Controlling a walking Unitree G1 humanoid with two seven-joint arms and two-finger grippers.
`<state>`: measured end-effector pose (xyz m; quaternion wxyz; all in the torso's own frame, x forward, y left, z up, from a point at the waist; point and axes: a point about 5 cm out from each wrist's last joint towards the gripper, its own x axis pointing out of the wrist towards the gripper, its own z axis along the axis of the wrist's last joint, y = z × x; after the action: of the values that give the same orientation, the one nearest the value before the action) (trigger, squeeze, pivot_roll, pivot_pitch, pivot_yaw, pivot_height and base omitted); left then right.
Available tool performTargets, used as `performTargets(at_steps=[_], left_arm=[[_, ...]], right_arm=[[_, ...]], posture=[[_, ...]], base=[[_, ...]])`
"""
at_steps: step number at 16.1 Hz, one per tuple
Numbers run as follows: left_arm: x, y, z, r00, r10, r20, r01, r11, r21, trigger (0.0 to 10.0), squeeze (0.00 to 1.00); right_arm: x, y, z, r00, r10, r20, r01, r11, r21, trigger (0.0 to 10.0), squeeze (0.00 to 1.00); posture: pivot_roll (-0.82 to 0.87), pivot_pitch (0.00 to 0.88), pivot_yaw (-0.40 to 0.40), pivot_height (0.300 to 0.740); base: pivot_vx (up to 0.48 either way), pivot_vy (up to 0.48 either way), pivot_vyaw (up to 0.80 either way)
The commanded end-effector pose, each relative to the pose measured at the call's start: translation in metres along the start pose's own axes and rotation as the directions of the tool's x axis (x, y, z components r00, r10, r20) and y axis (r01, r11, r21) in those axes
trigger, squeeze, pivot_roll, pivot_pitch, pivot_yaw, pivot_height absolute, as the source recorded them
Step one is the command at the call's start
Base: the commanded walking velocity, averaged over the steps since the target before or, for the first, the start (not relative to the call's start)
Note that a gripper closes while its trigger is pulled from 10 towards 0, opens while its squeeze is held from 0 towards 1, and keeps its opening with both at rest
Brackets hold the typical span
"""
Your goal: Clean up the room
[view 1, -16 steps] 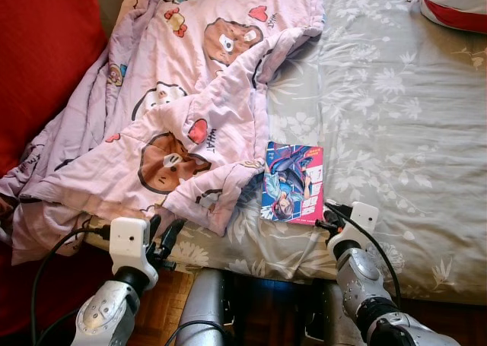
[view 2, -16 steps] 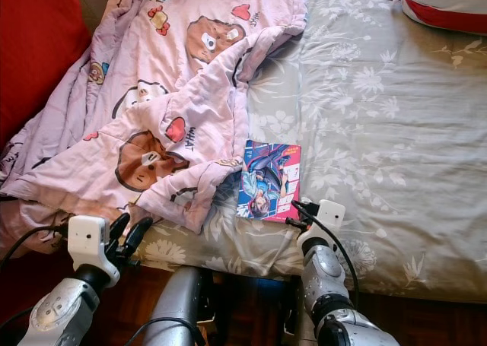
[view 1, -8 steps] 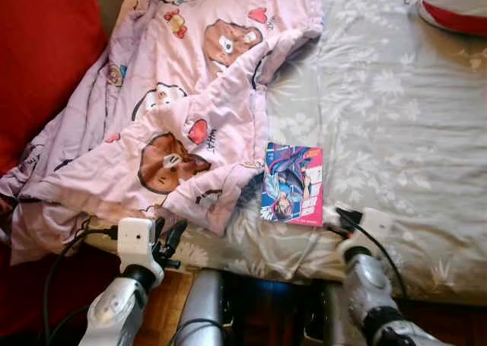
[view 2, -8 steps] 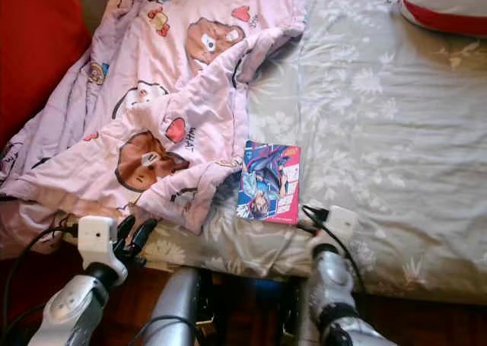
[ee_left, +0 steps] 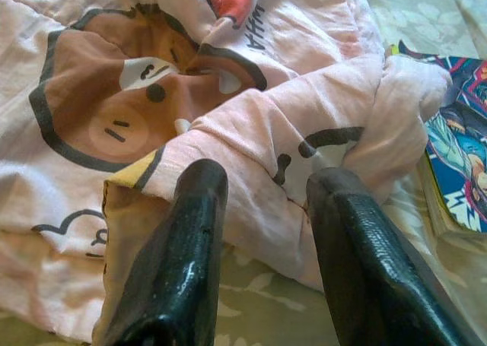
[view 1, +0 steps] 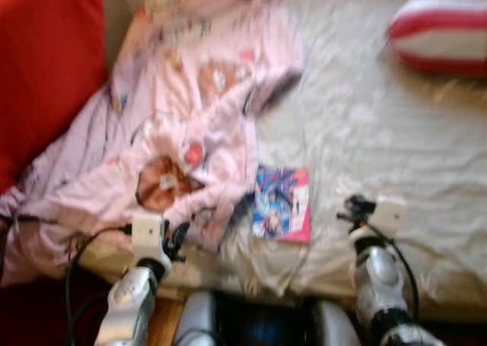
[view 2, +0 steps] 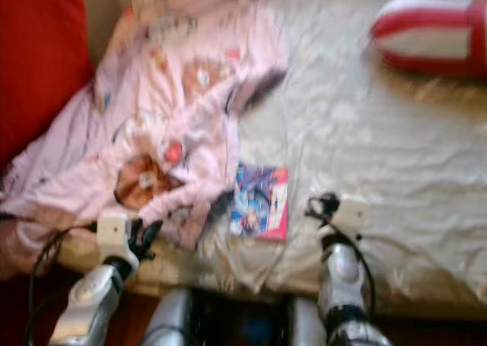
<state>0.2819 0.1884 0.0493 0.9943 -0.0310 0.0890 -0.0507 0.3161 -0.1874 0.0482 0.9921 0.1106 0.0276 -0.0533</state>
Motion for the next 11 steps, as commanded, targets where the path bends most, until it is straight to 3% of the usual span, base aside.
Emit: performTargets(at_steps=[1, 2, 3, 5, 8, 10, 11], left_arm=[[-0.007, 0.011, -0.016, 0.998, 0.044, -0.053, -0.044, 0.999, 0.005, 10.0, 0.00], [-0.004, 0.015, -0.022, 0.995, 0.075, -0.072, -0.075, 0.997, -0.006, 10.0, 0.00], [-0.002, 0.016, -0.021, 0.994, 0.080, -0.071, -0.081, 0.997, -0.012, 10.0, 0.00], [0.005, 0.017, -0.018, 0.996, 0.073, -0.059, -0.074, 0.997, -0.007, 10.0, 0.00], [0.005, 0.015, -0.037, 0.989, 0.060, -0.138, -0.060, 0.998, 0.003, 10.0, 0.00], [-0.002, 0.015, -0.053, 0.975, 0.060, -0.214, -0.058, 0.998, 0.016, 10.0, 0.00], [-0.010, 0.015, -0.068, 0.957, 0.060, -0.283, -0.056, 0.998, 0.024, 10.0, 0.00]], right_arm=[[-0.008, 0.002, -0.012, 0.999, 0.027, -0.045, -0.027, 1.000, -0.009, 10.0, 0.00], [-0.014, 0.002, -0.024, 0.992, 0.043, -0.121, -0.053, 0.995, -0.083, 10.0, 0.00], [-0.014, 0.001, -0.025, 0.991, 0.047, -0.125, -0.059, 0.993, -0.101, 10.0, 0.00], [-0.017, -0.007, -0.023, 0.994, 0.016, -0.105, -0.025, 0.996, -0.084, 10.0, 0.00], [-0.023, -0.016, -0.038, 0.976, -0.033, -0.217, 0.005, 0.992, -0.125, 10.0, 0.00], [-0.038, -0.026, -0.058, 0.943, -0.081, -0.322, 0.029, 0.986, -0.164, 10.0, 0.00], [-0.054, -0.035, -0.074, 0.909, -0.106, -0.403, 0.039, 0.985, -0.171, 10.0, 0.00]], posture=[[0.08, 0.054, 0.039, 0.640], [0.07, 0.036, 0.038, 0.640], [0.08, 0.032, 0.038, 0.640], [0.08, 0.007, 0.036, 0.650], [0.05, 0.000, 0.031, 0.685], [0.05, 0.000, 0.028, 0.710], [0.05, 0.000, 0.021, 0.730]], base=[[0.000, 0.000, 0.00], [0.000, 0.000, 0.00], [0.000, 0.000, 0.00], [0.000, 0.000, 0.00], [0.000, 0.000, 0.00], [0.000, 0.000, 0.00], [0.000, 0.000, 0.00]])
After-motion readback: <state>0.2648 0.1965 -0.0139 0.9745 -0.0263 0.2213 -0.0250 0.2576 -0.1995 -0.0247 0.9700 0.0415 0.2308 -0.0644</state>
